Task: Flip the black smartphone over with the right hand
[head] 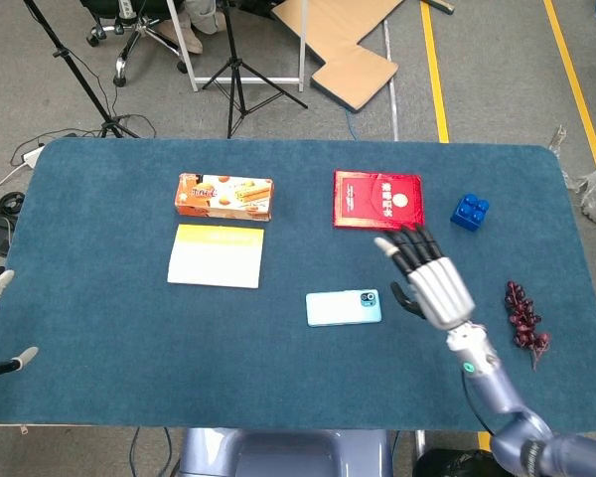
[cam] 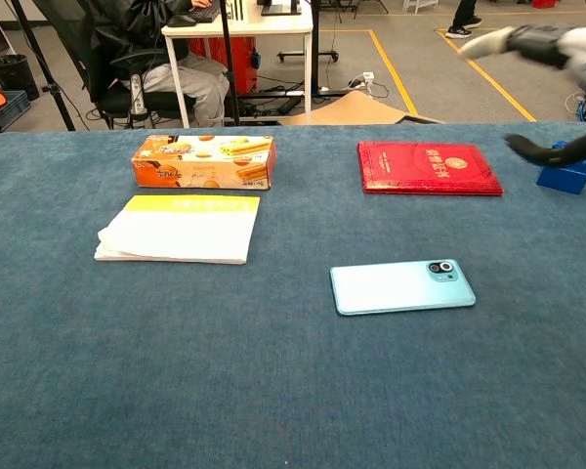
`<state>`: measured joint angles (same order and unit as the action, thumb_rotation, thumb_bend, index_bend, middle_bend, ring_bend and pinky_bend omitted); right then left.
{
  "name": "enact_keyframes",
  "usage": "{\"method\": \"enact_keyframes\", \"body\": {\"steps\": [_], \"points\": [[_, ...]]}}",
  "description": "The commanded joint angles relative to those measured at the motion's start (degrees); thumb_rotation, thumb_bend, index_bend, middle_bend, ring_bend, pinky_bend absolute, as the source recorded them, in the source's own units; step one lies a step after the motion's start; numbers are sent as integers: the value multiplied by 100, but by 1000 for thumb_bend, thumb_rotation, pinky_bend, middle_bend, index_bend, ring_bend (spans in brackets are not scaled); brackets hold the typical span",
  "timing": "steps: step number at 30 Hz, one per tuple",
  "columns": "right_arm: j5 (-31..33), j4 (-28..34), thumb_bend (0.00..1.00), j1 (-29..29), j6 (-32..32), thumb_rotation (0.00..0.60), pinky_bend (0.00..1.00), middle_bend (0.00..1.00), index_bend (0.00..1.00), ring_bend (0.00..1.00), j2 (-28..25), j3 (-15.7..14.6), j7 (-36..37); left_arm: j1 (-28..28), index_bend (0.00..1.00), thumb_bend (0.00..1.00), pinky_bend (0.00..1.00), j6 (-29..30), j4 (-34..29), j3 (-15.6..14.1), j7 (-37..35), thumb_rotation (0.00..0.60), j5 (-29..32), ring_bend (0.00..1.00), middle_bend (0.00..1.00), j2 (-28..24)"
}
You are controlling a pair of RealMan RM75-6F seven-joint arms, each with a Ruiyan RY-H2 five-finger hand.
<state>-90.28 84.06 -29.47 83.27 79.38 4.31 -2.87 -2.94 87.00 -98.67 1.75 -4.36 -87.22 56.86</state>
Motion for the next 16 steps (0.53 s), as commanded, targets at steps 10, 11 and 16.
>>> {"method": "enact_keyframes", "body": {"steps": [10, 11, 16], "points": [[448, 1432, 0, 1498, 863, 600, 0, 0, 45, 0, -1264, -545, -302, 77, 0, 0, 0, 317, 200, -106, 12, 600, -451, 0, 0, 206], [428, 1392, 0, 1550, 895, 600, 0, 0, 46, 0, -1259, -571, -290, 80, 0, 0, 0, 322, 196, -112, 9, 600, -461, 0, 0, 200], [412, 1139, 0, 1805, 986, 600, 0, 0, 50, 0, -1222, -619, -150, 105, 0, 0, 0, 365, 169, -143, -57, 600, -514, 0, 0, 143]]}}
